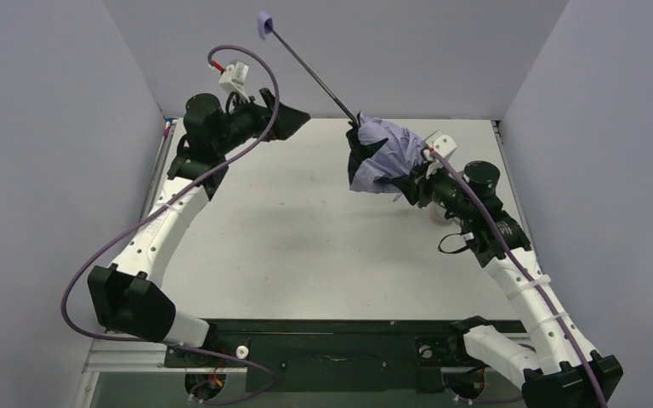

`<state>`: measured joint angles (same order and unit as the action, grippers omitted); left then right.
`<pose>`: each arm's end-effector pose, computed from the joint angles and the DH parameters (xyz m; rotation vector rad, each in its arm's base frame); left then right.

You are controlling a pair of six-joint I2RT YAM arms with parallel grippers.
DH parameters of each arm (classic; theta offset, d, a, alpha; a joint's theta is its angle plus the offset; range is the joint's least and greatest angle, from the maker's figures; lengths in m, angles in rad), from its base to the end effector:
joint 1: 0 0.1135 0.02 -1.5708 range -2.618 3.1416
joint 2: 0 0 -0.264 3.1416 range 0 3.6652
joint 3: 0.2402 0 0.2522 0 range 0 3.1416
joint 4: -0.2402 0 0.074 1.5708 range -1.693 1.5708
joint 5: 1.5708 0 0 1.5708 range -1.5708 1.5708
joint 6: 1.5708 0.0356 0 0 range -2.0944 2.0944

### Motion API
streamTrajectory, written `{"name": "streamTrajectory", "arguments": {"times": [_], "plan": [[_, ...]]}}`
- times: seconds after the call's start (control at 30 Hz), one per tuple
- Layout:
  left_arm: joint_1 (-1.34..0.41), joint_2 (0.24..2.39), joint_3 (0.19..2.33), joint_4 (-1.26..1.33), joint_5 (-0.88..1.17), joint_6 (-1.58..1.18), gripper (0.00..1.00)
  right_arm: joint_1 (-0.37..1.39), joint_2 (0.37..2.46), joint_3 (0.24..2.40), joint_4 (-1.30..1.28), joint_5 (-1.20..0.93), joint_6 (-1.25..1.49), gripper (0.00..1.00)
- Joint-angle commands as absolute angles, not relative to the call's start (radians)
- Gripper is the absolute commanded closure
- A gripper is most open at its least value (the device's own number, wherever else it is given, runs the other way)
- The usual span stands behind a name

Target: Open the umbrella

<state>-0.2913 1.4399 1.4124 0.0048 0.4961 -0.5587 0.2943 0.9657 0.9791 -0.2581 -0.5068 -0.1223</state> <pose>0.3183 -0.1131 0.4261 0.1843 1.6839 -1.0422 0.2017 0.0792 0.3684 -0.7227 1.6725 0.5806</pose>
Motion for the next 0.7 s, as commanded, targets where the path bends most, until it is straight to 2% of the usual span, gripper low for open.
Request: {"name": "streamTrajectory", "arguments": {"times": [0.0, 0.2, 0.4, 0.53, 0.67], "plan": [[-0.317, 1.468, 1.497, 0.192, 0.451, -0.827, 0.09, 0.330, 0.954, 0.995, 0.072, -0.431, 0.043, 1.00], [-0.330, 1.535, 1.562, 0.253, 0.426, -0.984, 0.10, 0.403, 0.948, 1.007, 0.094, -0.406, 0.033, 1.00], [-0.356, 1.565, 1.581, 0.369, 0.467, -1.007, 0.14, 0.439, 0.948, 1.019, 0.082, -0.410, 0.013, 1.00], [-0.368, 1.584, 1.583, 0.379, 0.449, -1.031, 0.23, 0.457, 0.945, 1.014, 0.084, -0.419, 0.008, 1.00], [-0.393, 1.598, 1.591, 0.402, 0.439, -1.040, 0.39, 0.477, 0.939, 1.003, 0.080, -0.425, -0.032, 1.00]]}}
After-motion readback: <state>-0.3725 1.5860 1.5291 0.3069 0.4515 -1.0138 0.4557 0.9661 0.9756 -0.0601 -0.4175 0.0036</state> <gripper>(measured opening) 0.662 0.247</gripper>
